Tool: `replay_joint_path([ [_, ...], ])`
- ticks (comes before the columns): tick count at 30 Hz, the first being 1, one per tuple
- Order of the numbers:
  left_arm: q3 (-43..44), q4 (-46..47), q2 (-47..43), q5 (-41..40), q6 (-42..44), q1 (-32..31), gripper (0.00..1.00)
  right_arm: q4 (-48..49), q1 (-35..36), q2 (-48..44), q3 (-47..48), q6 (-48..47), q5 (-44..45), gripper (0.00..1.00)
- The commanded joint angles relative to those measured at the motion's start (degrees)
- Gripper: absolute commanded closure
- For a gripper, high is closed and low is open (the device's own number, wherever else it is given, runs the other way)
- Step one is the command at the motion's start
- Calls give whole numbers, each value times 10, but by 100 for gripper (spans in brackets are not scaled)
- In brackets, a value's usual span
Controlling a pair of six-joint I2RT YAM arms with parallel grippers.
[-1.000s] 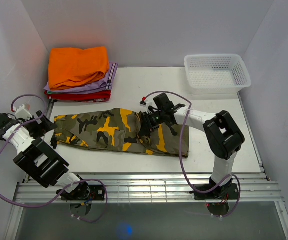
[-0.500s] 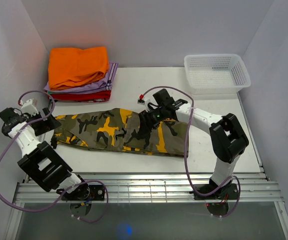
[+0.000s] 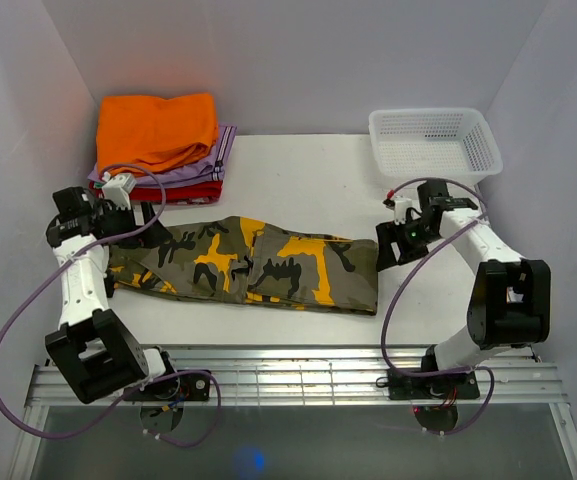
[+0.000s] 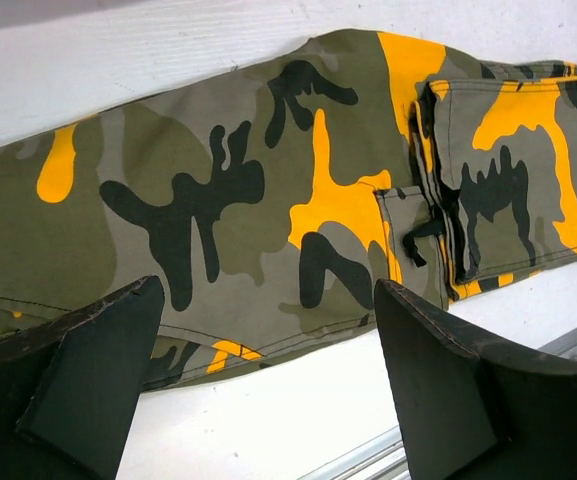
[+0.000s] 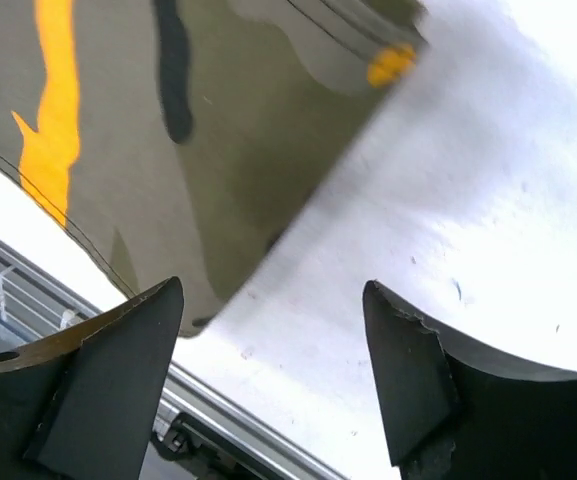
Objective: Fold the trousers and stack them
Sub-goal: Fold the trousers
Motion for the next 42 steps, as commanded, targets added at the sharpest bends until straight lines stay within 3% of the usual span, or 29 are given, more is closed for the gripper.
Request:
replay_joint_path([
  [1,-2,21,1,2,-32,2,3,-70,-40,6,-21,-31,-26,21],
  [7,-3,52,7,-24,-86,5,2,-33,-60,87,-60,-12,-108,13],
  [10,4,46,16,-26,-94,16,2,-15,-60,121,-65,-1,-151,15],
  [12,7,46,25,-27,-97,31,2,-6,-60,136,-68,-3,-173,23],
  [13,8,46,29,-24,-101,39,2,-1,-62,138,-70,-6,-175,28],
  [14,10,43,34,-15,-100,47,2,10,-66,134,-73,-9,-175,49],
  [16,14,33,57,-3,-96,80,2,17,-102,129,-78,-33,-160,82],
  [17,20,29,67,4,-93,94,2,9,-116,127,-78,-41,-154,92],
  [22,49,-27,144,61,-48,192,9,-69,-224,128,-49,-168,-122,92],
  [27,40,-31,147,84,-11,197,13,-135,-256,109,-25,-252,-107,92],
  [33,7,-7,145,56,-19,197,9,-163,-260,77,-11,-267,-103,92],
  [34,4,-5,147,51,-17,197,9,-160,-260,78,-11,-266,-104,89],
  [35,-2,-5,148,49,-16,197,9,-154,-260,87,-11,-261,-108,62],
  [37,-3,-8,154,49,-18,197,9,-143,-259,102,-12,-230,-124,28],
  [38,0,-8,155,49,-19,197,9,-126,-260,115,-14,-220,-130,15],
  [39,2,-9,155,48,-19,197,8,-116,-259,121,-15,-203,-137,10],
  [42,7,-9,155,42,-17,197,8,-80,-260,146,-23,-183,-139,9],
])
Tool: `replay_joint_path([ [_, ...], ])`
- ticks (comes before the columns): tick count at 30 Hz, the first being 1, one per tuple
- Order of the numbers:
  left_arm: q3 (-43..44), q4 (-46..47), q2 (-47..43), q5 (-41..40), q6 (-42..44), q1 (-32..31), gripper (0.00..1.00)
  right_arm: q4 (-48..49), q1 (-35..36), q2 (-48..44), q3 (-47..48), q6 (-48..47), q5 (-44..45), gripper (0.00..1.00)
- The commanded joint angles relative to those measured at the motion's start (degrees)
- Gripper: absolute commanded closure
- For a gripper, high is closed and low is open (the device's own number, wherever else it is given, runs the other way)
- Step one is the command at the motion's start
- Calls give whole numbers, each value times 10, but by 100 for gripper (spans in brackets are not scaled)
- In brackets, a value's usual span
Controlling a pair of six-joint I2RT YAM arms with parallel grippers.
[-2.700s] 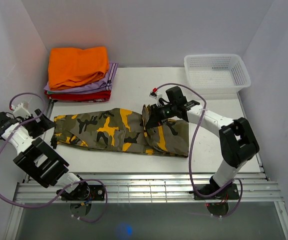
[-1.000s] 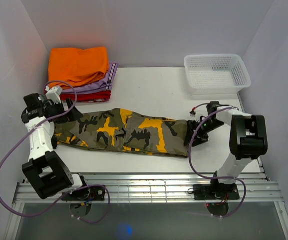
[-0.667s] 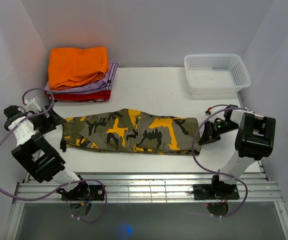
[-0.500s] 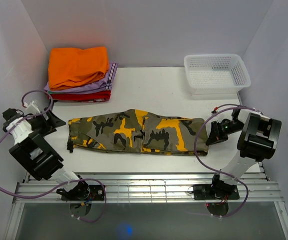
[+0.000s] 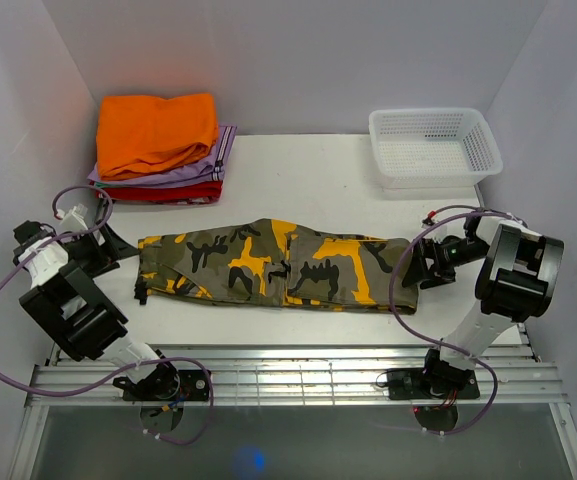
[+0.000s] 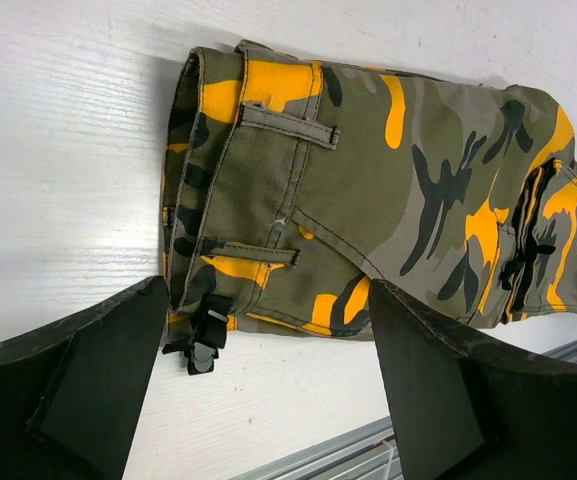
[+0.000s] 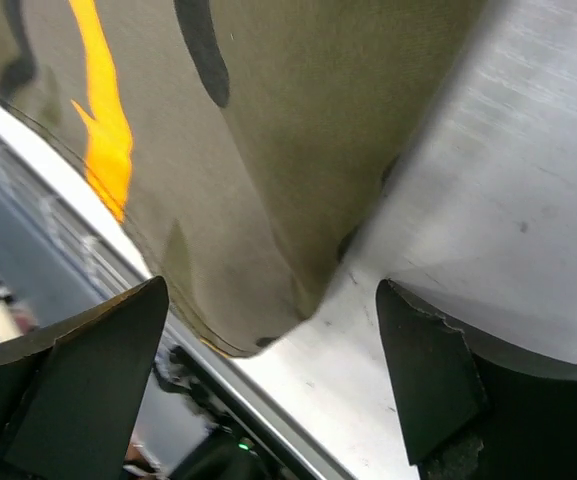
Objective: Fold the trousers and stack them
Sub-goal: Fold the trousers
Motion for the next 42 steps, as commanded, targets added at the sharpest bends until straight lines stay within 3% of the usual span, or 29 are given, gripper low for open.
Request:
replay_joint_path([
  [1,10,7,-11,2,11,3,8,46,-2,28,-1,43,-16,10],
  [5,8,10,2,0,12,16,8,78,-1,57,-11,65,-30,20],
  [7,6,11,12,7,11,23,8,74,-3,70,-3,62,-46,31],
  [8,7,12,25,8,10,27,8,76,-3,77,-1,62,-51,43],
  [10,14,8,44,9,10,37,8,71,-2,88,3,64,-60,48],
  [13,37,-13,84,22,23,50,8,55,-4,106,15,53,-70,87],
  [14,42,-22,93,28,32,54,8,40,-5,100,16,46,-73,92],
  [18,54,-58,122,55,82,54,7,-13,-32,49,33,-6,-57,92],
  [20,49,-57,119,65,104,54,2,-45,-49,19,50,-26,-57,92],
  [27,22,-37,129,94,137,41,2,-181,-80,-29,142,-104,-70,92],
  [35,-12,-4,117,116,115,-39,22,-199,-69,-66,195,-58,-139,92],
  [38,-31,25,104,116,74,-82,25,-198,-52,-91,205,-41,-202,92],
  [42,-53,97,102,93,4,-86,30,-192,5,-114,224,-16,-262,92],
])
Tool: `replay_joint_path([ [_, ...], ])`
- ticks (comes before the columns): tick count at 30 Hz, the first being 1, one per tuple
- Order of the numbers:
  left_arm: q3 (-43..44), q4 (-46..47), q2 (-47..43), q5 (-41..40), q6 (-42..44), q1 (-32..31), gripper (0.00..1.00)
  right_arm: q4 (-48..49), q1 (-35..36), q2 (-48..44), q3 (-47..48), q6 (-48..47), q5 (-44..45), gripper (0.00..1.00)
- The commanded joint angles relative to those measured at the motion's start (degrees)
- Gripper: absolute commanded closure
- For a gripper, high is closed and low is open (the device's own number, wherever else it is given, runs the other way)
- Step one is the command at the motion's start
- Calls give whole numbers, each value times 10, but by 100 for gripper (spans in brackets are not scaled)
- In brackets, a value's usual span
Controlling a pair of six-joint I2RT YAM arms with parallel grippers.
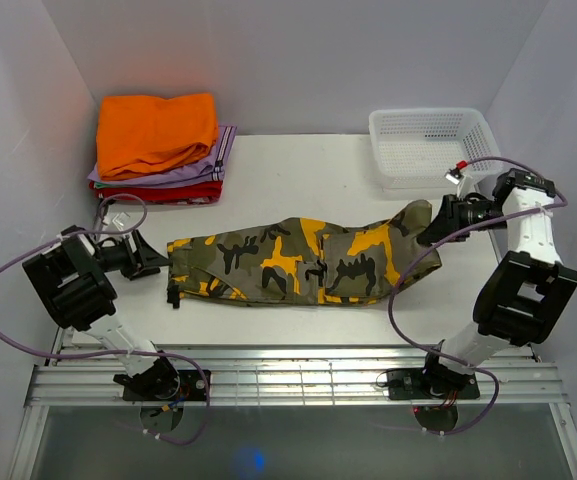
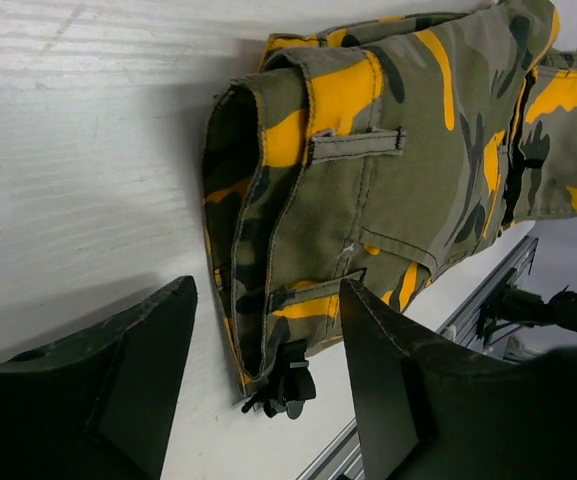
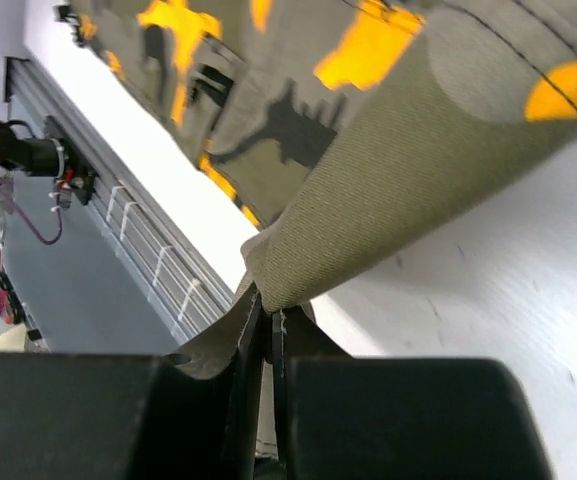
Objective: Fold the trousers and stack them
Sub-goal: Fold the trousers
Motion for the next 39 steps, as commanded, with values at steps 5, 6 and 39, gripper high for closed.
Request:
replay_joint_path([
  [5,-12,76,-5,-3,-69,-9,35,70,115,-57,32,131,-127,92],
  [6,-13,76,-2,-4,-69,-14,36,131,145,-62,24,160,-128,92],
  [39,-69,141,-29,-40,-192,-62,100,684,641,167,148,700,47,92],
])
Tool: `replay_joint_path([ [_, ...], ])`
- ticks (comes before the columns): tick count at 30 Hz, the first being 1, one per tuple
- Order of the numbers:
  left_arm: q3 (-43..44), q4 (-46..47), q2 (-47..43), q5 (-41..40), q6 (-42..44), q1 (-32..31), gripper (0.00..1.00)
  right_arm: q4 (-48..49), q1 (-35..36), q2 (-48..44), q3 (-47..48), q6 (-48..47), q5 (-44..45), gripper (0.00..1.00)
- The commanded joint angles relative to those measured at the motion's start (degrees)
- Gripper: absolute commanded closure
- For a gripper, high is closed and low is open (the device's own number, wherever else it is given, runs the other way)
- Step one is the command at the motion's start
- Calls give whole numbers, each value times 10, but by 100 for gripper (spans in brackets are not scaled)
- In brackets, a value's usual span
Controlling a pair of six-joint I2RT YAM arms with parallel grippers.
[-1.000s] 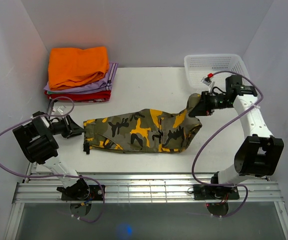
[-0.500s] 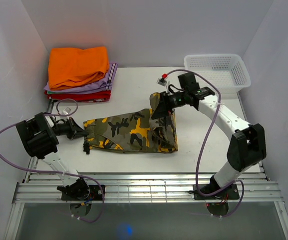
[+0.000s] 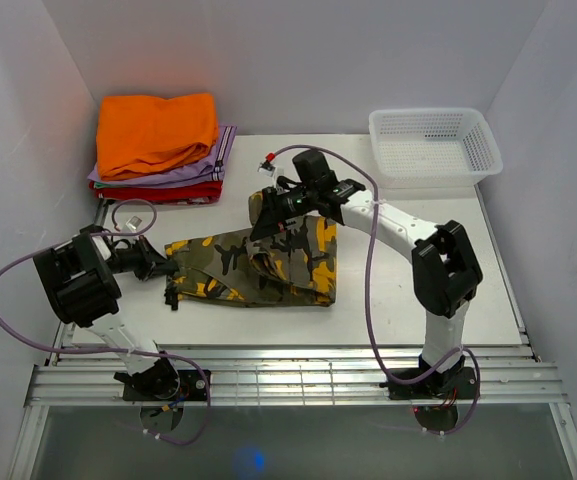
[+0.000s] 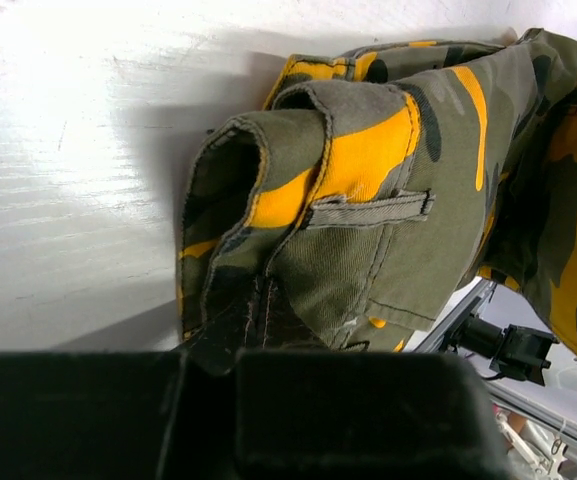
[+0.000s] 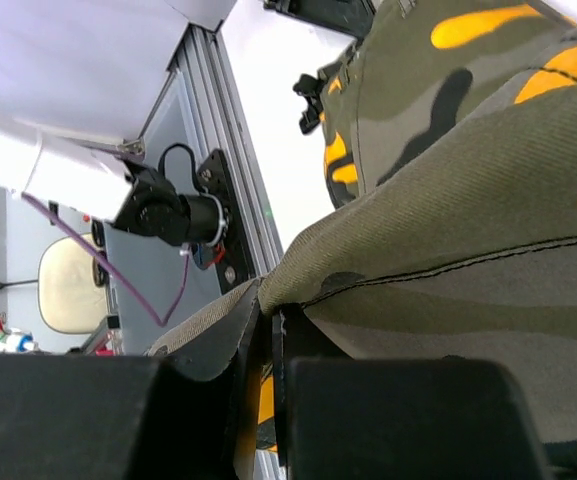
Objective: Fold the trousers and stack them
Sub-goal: Fold the trousers
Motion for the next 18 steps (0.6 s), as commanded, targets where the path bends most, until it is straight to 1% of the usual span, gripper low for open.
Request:
replay_joint_path([
  [1,-10,18,-39,-6,-18,-3,100,75,36,25,62,55,14,92],
  [6,-17,22,-51,-18,-24,-3,100,92,61,85,129,96,35,92],
  [11,-21,26,-57,-40,-36,-2,100,115,91,109,160,120,66,92],
  [18,-21,32,-51,-55,-46,-2,100,155,131,163,214,153,71,92],
])
